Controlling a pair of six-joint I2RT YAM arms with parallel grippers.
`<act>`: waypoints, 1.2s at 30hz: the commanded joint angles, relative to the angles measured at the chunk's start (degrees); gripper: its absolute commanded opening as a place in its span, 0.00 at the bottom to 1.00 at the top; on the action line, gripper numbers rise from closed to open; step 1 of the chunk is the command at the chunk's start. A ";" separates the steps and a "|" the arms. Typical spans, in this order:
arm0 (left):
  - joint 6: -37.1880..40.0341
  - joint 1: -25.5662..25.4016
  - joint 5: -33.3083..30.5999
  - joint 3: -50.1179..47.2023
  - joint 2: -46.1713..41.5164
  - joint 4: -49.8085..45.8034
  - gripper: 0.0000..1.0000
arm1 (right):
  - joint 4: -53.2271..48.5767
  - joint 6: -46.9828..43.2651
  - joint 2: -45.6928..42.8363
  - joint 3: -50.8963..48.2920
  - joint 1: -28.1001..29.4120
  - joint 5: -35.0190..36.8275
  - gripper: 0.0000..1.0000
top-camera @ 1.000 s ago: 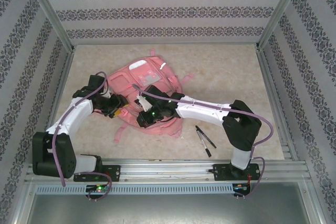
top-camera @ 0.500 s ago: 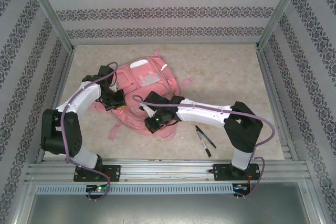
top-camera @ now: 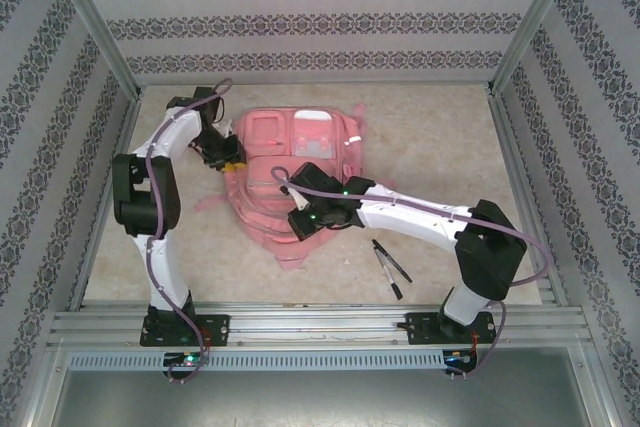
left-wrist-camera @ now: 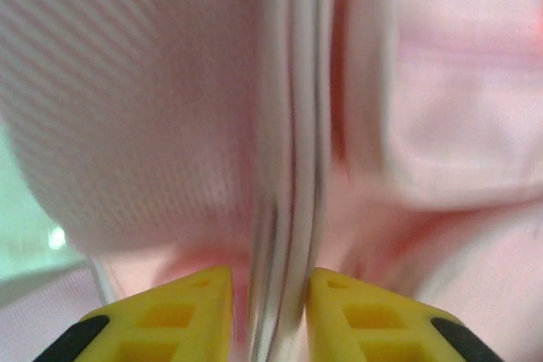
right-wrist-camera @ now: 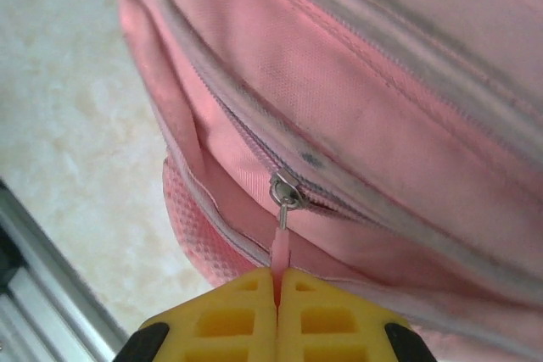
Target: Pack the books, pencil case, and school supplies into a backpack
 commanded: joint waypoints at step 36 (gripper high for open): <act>-34.56 -15.96 -11.02 -52.14 -39.24 22.03 0.44 | 4.88 18.11 15.55 5.57 6.65 -4.54 0.26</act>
